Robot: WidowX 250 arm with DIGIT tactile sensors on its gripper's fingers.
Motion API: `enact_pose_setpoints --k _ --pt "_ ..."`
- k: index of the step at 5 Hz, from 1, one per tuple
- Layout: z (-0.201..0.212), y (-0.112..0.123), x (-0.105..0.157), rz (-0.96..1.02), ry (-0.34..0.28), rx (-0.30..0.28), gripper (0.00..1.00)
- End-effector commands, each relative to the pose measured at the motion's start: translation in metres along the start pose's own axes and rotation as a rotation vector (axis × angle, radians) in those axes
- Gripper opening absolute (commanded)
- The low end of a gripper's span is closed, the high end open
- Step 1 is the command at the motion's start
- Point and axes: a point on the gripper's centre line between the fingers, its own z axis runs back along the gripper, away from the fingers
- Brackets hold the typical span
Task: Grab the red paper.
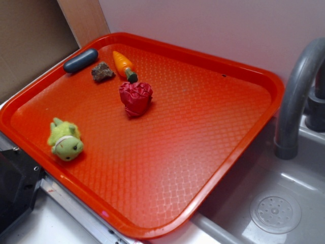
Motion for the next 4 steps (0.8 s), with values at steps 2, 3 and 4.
enact_pose_setpoints --k 2,3,4 --pt "-0.009 0.004 0.015 0.164 -0.014 -0.023 1.00" --pt "-0.026 0.010 0.046 0.329 -0.058 -0.015 1.00" --pt "-0.045 0.009 0.070 0.403 -0.098 -0.010 1.00"
